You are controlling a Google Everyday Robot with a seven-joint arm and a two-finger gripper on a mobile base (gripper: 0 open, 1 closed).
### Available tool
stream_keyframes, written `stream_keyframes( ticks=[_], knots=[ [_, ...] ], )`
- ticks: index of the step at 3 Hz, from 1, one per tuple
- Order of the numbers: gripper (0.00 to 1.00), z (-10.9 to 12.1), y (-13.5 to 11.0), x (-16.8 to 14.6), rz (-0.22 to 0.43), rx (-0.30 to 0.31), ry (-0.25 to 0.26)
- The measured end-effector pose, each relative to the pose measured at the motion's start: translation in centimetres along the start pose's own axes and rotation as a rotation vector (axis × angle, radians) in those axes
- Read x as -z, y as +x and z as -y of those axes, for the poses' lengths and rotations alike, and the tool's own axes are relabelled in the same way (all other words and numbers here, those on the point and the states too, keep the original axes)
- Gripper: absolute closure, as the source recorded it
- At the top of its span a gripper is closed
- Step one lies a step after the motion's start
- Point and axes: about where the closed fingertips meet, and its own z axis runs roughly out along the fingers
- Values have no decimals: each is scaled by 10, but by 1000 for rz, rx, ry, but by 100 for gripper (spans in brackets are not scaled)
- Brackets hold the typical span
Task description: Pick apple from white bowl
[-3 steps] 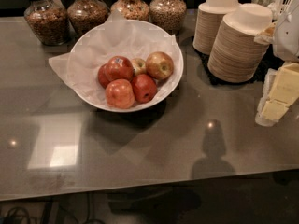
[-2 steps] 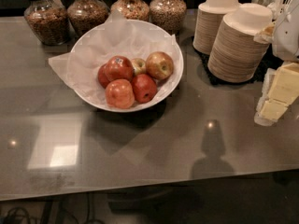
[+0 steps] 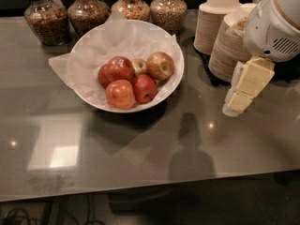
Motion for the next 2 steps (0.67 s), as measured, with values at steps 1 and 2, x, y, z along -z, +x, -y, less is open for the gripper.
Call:
stream_keyframes(
  ticks=[1,2],
  knots=[
    [0,0,0,0,0,0,0],
    [0,7,-7,-5,31,8,9]
  ],
)
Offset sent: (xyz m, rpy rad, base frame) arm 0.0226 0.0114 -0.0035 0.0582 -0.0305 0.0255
